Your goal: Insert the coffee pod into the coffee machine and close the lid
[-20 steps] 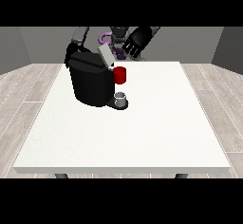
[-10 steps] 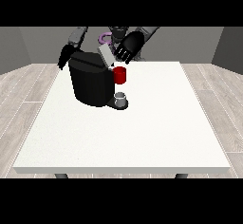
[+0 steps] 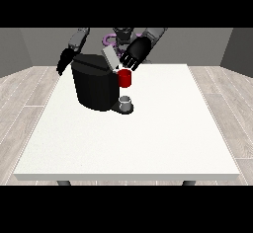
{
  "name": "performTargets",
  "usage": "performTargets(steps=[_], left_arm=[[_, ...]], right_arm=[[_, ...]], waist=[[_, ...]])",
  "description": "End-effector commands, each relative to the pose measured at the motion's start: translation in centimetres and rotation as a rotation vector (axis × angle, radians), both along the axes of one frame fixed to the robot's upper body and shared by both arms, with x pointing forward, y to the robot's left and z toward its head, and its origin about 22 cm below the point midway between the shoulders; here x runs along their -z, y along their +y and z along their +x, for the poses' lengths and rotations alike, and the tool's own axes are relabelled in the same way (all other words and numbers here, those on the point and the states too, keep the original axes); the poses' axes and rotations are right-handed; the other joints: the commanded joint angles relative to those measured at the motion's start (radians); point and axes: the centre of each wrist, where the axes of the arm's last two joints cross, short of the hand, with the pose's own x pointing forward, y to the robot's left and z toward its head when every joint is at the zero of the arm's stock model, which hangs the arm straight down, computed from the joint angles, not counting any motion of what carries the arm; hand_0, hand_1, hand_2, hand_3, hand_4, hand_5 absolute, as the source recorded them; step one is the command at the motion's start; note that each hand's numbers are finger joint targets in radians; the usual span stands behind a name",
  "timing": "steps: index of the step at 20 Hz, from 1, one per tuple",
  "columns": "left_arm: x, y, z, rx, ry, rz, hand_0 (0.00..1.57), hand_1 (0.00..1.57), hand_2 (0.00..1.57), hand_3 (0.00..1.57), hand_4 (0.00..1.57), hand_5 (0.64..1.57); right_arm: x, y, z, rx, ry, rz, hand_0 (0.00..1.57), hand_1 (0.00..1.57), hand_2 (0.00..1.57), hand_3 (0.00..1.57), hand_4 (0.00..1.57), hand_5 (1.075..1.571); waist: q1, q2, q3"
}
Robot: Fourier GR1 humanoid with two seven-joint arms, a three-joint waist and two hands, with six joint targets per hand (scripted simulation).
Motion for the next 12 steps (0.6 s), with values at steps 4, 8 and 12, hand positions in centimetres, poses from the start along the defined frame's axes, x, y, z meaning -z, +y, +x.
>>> performTargets(steps=[4, 8, 12], left_arm=[[1.1, 1.1, 0.1, 0.008, -0.01, 0.001, 1.19, 1.19, 1.23, 1.2, 0.44, 1.571], [-1.1, 0.7, 0.1, -0.024, -0.048, 0.007, 1.17, 1.17, 1.24, 1.2, 0.42, 1.571], [-1.3, 1.6, 0.0, -0.016, -0.035, 0.012, 1.22, 1.22, 1.26, 1.2, 0.42, 1.571]], right_arm=[[-0.4, 1.1, -0.2, 0.006, -0.018, -0.012, 0.0, 0.0, 0.0, 0.0, 0.15, 1.571], [-2.0, 0.9, 0.8, -0.016, -0.054, 0.001, 0.0, 0.0, 0.0, 0.0, 0.04, 1.571], [0.4, 0.9, -0.6, -0.026, -0.025, 0.02, 0.0, 0.0, 0.0, 0.0, 0.16, 1.571]], waist=[[-0.01, 0.032, -0.0003], [-0.027, 0.057, -0.0001], [-0.037, 0.03, 0.0002]])
